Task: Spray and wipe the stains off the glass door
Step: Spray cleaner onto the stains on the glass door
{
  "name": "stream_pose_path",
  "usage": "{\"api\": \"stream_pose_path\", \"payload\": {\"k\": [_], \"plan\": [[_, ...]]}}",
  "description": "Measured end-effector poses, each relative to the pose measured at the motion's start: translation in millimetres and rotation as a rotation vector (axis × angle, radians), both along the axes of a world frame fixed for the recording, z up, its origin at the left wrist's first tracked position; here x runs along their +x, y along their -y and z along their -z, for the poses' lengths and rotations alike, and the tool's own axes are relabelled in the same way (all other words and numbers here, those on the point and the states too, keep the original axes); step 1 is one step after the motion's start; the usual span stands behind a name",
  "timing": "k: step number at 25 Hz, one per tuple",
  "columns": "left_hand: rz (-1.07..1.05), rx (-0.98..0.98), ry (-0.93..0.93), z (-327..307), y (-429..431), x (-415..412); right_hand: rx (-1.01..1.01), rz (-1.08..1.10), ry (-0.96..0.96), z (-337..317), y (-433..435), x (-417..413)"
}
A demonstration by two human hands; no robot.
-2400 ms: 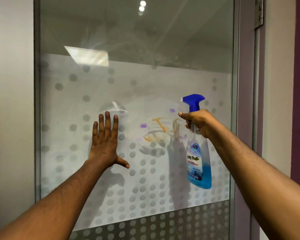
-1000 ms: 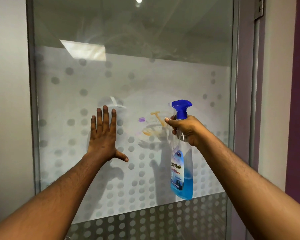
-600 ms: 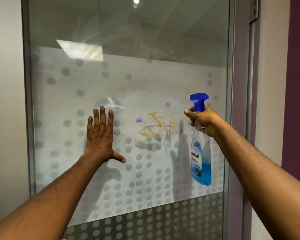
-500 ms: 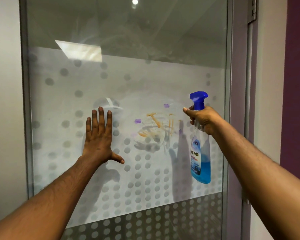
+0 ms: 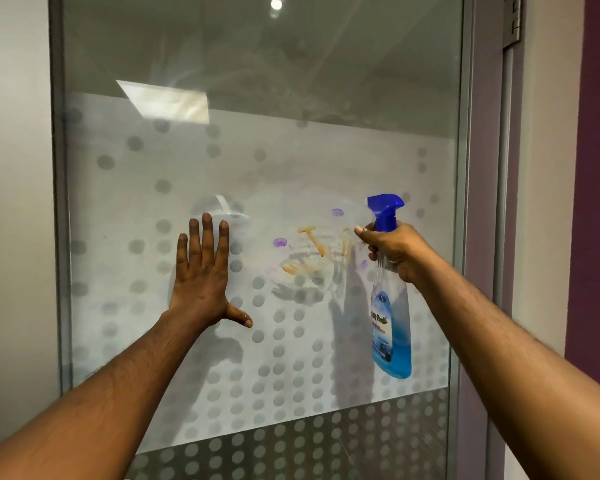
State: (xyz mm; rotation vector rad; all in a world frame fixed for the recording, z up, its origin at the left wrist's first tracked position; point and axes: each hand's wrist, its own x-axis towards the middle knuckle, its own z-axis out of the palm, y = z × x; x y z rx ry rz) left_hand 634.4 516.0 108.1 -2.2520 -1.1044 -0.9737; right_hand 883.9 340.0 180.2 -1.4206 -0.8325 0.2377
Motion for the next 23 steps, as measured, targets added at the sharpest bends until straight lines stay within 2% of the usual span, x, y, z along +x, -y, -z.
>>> {"api": "stream_pose_path", "payload": {"k": [4,9,15,18,23], "plan": [[-0.002,-0.001,0.005,0,2,0,-0.046,-0.073,0.039,13,-4,-18],[0.002,0.003,0.005,0,1,-1,0.045,-0.158,0.046,-4,-9,-42],[-0.041,0.039,-0.002,2,-3,0,-0.022,-0.113,0.004,-34,-27,-62],[-0.048,0.047,-0.006,2,-5,1,-0.007,-0.084,-0.044,-28,-30,-62],[-0.053,0.011,-0.015,0,-1,0,0.074,-0.14,0.019,-1,-14,-59]]}}
